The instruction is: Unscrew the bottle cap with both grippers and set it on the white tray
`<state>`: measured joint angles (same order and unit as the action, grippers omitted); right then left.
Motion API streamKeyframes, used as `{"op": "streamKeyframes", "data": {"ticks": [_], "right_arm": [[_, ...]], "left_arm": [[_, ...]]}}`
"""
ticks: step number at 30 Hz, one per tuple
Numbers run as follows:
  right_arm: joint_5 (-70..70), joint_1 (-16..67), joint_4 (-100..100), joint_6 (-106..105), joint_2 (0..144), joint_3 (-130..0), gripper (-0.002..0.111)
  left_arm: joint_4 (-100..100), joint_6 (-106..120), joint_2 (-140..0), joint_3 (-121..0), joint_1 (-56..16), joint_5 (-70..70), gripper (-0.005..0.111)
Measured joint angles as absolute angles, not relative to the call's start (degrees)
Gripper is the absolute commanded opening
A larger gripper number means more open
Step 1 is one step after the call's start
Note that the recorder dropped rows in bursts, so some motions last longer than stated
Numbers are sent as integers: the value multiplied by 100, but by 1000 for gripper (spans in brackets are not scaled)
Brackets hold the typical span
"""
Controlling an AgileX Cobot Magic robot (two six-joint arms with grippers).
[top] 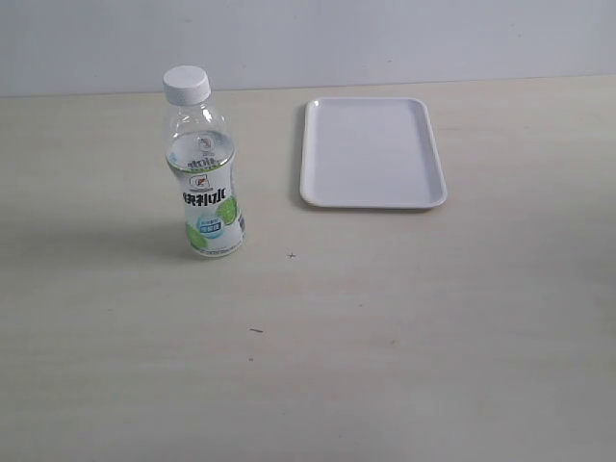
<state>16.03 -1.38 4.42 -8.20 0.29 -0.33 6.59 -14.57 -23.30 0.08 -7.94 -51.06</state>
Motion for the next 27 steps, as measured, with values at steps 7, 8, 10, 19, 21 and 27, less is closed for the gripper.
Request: {"op": "streamKeyframes", "data": {"ticks": [7,8,10,19,21,27], "right_arm": [[1603,-138,442,-820,29,-33,0],[1603,-138,442,-820,29,-33,0],[1603,-138,442,-820,29,-33,0],[1603,-138,451,-820,29,-33,0],[1603,-138,451,-820,29,-33,0],[1603,-138,451,-820,29,-33,0]], "left_arm": [[-612,-1507,-4664,-635,-794,-5290,0],[-961,-1571,-5064,-762,-794,-5363,0],[-1652,-1670,-5880,-1025,-794,-5554,0],[-2728,-1762,-8875,-2076,-794,-5833,0],[-2856,-1711,-9378,-2244,-794,-5833,0],[-3233,-1684,-10195,-2594,-794,-5833,0]]}}
